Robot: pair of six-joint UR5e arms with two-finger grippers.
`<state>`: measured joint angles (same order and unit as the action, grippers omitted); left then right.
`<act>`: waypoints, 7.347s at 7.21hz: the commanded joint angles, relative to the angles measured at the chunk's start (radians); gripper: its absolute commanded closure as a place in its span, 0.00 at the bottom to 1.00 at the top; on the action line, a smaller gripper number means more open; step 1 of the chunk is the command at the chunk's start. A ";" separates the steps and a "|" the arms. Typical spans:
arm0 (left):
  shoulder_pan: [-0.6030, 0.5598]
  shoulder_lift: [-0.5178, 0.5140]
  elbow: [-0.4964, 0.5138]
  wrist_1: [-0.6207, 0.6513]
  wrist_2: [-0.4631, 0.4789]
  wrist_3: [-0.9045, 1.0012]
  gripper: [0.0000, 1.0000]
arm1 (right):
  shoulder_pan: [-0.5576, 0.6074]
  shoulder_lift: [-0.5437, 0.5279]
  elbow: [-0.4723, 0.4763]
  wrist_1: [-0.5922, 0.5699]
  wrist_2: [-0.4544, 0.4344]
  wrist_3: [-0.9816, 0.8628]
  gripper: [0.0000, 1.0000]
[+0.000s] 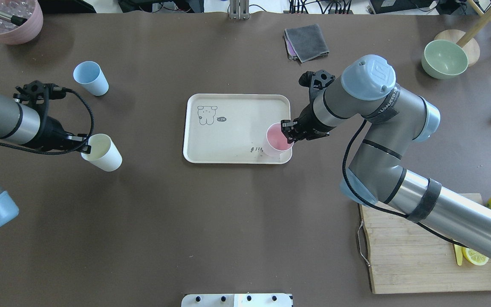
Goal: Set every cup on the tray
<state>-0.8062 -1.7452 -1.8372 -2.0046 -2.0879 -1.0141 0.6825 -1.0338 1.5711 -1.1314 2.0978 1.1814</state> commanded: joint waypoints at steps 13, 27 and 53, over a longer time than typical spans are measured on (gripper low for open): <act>-0.099 -0.369 0.245 0.162 0.006 0.058 0.02 | 0.431 -0.013 -0.347 -0.041 0.165 -0.382 0.01; -0.280 -0.362 0.605 0.049 0.003 0.390 0.12 | 0.197 0.188 -0.287 -0.042 0.122 0.035 1.00; -0.625 0.045 0.058 0.432 -0.239 0.999 0.02 | 0.845 -0.454 -0.148 -0.079 0.426 -0.984 0.00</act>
<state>-1.4024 -1.7405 -1.7696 -1.5751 -2.3108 -0.0581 1.4806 -1.4230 1.4211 -1.2055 2.5242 0.2805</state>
